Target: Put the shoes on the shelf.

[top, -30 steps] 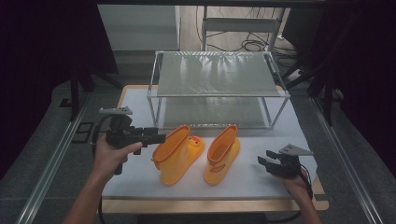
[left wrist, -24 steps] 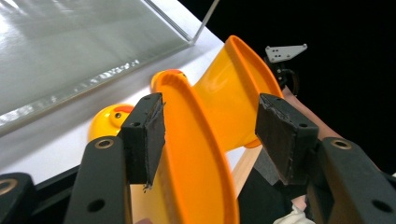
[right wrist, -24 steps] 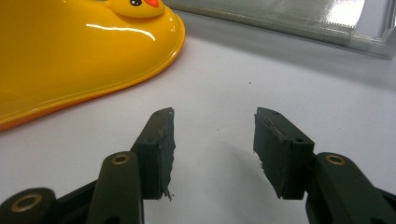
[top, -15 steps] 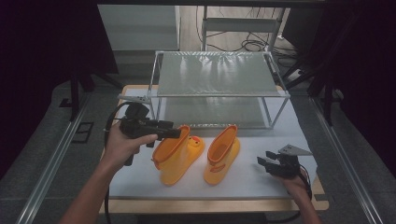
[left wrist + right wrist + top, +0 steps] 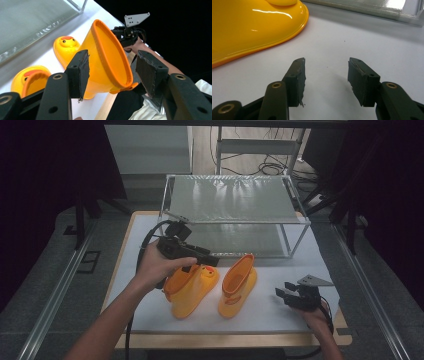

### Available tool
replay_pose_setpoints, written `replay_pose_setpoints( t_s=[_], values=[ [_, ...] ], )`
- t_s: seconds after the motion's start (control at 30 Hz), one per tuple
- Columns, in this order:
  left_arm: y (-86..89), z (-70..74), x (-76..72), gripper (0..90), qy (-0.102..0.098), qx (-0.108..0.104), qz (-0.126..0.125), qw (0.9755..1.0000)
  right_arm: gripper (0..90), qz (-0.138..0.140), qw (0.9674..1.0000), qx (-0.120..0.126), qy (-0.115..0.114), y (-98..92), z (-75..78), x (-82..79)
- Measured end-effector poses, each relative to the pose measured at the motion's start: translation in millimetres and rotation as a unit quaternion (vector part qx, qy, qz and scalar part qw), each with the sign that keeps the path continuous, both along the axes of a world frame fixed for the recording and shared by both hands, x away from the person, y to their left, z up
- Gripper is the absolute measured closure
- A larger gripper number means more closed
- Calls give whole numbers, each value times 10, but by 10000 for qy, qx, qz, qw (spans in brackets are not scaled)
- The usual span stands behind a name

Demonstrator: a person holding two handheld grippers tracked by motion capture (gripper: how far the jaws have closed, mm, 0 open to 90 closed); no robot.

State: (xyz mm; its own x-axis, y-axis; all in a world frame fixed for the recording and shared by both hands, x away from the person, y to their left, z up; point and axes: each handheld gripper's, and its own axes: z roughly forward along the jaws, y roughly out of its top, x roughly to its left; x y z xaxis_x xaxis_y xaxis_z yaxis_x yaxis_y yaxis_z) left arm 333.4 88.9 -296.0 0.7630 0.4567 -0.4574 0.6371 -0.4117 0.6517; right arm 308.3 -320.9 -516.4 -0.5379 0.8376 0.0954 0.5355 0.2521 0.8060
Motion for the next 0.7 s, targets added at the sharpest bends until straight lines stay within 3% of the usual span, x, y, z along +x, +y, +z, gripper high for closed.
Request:
replay_pose_setpoints(
  t_s=[0.23,0.5,0.63,0.7],
  values=[
    [-259,29,57,449,84,267,-89,9996,481,-47,10000,1,15,-6,-3,5],
    [-499,-43,140,459,235,618,-243,9975,481,-73,10000,-3,20,-8,-4,6],
    [-629,-82,170,467,345,674,-173,9970,482,-47,10000,22,2,-11,-3,4],
    [-688,-119,194,471,358,822,-183,9958,482,-39,10000,46,-9,-8,-2,1]
  ],
)
